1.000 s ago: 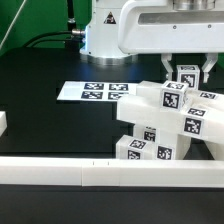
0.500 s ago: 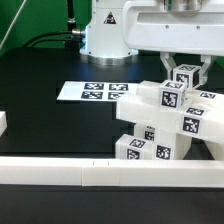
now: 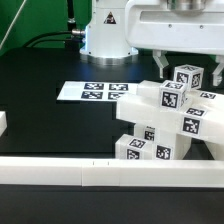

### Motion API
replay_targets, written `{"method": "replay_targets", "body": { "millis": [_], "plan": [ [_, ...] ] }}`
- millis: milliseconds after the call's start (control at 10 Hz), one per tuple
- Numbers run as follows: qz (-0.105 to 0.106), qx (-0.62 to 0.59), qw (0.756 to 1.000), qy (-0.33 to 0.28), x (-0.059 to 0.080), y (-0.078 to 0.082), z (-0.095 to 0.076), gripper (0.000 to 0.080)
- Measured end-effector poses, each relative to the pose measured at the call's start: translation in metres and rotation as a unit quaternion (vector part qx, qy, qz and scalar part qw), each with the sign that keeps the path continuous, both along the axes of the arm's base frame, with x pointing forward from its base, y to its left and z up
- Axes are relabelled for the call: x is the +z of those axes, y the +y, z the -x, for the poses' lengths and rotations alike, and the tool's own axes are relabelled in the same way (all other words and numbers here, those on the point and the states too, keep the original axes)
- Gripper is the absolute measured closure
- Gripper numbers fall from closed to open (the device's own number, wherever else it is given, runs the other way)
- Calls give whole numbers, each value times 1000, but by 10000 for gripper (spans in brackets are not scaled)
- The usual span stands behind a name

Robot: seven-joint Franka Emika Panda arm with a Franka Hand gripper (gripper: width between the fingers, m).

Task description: Assemble chair

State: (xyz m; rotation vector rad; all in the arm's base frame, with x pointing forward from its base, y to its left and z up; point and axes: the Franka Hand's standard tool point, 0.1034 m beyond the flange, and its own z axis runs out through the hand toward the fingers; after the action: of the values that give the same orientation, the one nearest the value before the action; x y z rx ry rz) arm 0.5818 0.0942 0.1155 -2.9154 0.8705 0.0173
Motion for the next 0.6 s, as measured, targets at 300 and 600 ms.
{"method": "replay_targets", "body": {
  "millis": [300,600],
  "plan": [
    [2,93,996,-9,0,-1,0,152],
    [25,275,961,-20,1,-4,-1,150]
  ]
}}
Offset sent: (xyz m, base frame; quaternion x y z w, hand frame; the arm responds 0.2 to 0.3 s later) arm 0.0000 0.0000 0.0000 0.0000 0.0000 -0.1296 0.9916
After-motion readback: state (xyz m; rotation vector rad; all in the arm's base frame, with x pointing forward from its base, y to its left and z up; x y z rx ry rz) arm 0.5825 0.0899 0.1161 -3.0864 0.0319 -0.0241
